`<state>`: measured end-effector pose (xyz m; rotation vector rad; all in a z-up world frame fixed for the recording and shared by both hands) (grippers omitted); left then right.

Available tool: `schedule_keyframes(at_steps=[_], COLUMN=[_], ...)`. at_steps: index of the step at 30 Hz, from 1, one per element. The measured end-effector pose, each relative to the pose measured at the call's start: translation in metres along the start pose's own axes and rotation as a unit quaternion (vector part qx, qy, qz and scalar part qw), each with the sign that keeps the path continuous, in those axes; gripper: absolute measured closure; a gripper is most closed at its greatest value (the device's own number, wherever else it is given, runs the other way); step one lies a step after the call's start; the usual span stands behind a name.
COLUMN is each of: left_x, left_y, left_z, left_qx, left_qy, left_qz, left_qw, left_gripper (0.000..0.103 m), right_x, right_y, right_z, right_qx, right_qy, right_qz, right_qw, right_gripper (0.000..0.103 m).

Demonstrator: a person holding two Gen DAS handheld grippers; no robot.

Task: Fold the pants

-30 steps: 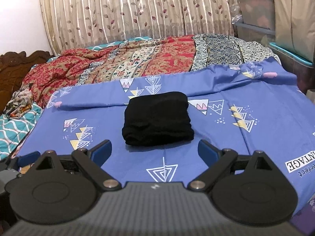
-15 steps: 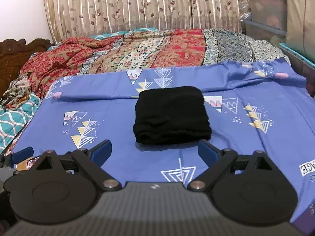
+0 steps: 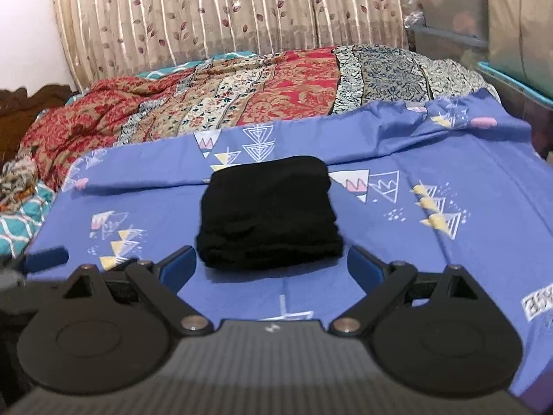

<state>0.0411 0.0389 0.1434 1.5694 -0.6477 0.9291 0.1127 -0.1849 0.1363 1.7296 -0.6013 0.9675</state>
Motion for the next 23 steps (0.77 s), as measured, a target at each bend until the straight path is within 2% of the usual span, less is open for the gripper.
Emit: schedule_keyframes(at_steps=[2, 8, 12, 20, 23], left_x=[0.003, 0.002, -0.001, -0.007, -0.008], left_y=[-0.008, -0.040, -0.056, -0.079, -0.081], left_z=[0.011, 0.035, 0.050, 0.068, 0.072], left_qx=[0.008, 0.029, 0.044, 0.033, 0.030], left_qy=[0.000, 0.005, -0.017, -0.031, -0.030], left_qz=[-0.004, -0.056, -0.083, -0.133, -0.139], left_qw=[1.0000, 0.9980, 0.9954, 0.9901, 0.9894], left_gripper=[0.000, 0.000, 0.000, 0.000, 0.000], right_x=[0.002, -0.003, -0.011, -0.020, -0.020], right_y=[-0.005, -0.018, -0.026, -0.038, -0.038], right_z=[0.009, 0.037, 0.054, 0.064, 0.065], right_qx=[0.009, 0.027, 0.027, 0.044, 0.044], right_qy=[0.006, 0.006, -0.009, -0.028, -0.024], right_qz=[-0.004, -0.009, -0.009, -0.016, -0.012], right_qw=[1.000, 1.000, 1.000, 0.999, 0.999], right_gripper=[0.007, 0.007, 0.007, 0.007, 0.007])
Point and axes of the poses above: each gripper's, at about its wrist camera, not at the fingertips, and y roughly against the way its jaws point, z to its right, x to its top, the point moved 1 cm from there along -y, roughly the way its jaws point, and after that the axes turned 6 degrees about z, right-handed, at the moved point
